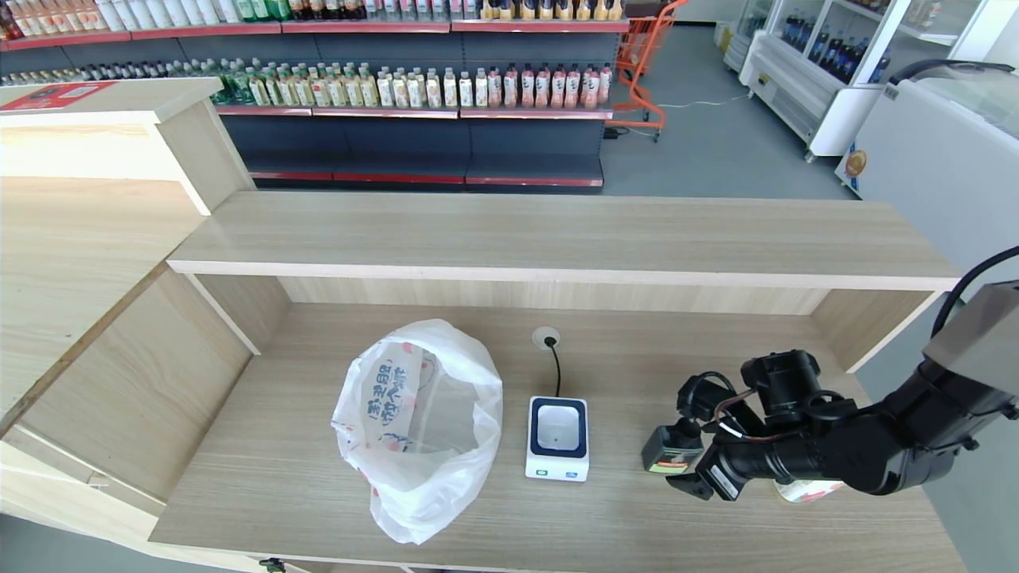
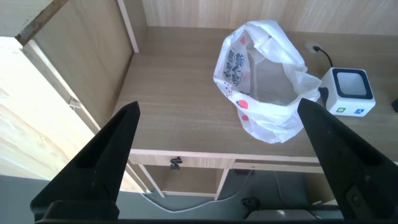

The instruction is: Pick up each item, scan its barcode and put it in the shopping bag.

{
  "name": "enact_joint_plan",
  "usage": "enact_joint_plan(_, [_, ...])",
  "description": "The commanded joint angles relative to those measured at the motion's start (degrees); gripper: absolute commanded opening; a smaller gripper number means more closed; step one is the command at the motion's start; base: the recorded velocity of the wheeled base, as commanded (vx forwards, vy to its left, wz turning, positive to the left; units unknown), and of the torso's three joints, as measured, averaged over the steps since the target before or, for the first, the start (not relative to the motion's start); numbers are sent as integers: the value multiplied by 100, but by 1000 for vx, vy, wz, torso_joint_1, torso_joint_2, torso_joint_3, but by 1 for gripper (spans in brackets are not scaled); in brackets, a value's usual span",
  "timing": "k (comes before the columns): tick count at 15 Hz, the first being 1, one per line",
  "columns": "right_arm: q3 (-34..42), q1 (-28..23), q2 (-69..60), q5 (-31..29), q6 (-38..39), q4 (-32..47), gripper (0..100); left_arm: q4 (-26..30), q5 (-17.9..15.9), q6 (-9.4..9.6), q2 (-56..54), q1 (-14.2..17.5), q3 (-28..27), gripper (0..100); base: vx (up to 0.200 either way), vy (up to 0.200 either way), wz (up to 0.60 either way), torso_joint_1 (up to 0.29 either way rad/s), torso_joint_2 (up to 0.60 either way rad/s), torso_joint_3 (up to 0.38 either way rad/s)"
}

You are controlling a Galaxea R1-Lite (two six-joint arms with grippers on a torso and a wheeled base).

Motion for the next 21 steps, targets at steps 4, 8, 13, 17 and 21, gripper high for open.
enact_joint_plan(4, [-266,213,333,15,-18,-60,100,-9,1,-2,-2,-1,1,100,0,0,0,0,0,0])
enact_joint_plan(8, [-363,266,605,15,-115,-421,100,0,-8,-2,-2,-1,1,100,0,0,0,0,0,0])
enact_joint_plan(13, [-442,266,816,15,-115,-517,100,0,1,-2,-2,-1,1,100,0,0,0,0,0,0])
enact_joint_plan(17, [-653,389,1036,15,-80,-711,100,0,1,-2,-2,-1,1,100,0,0,0,0,0,0])
enact_joint_plan(21, [-829,556,1098,15,-62,-755,0,-9,1,-2,-2,-1,1,100,0,0,0,0,0,0])
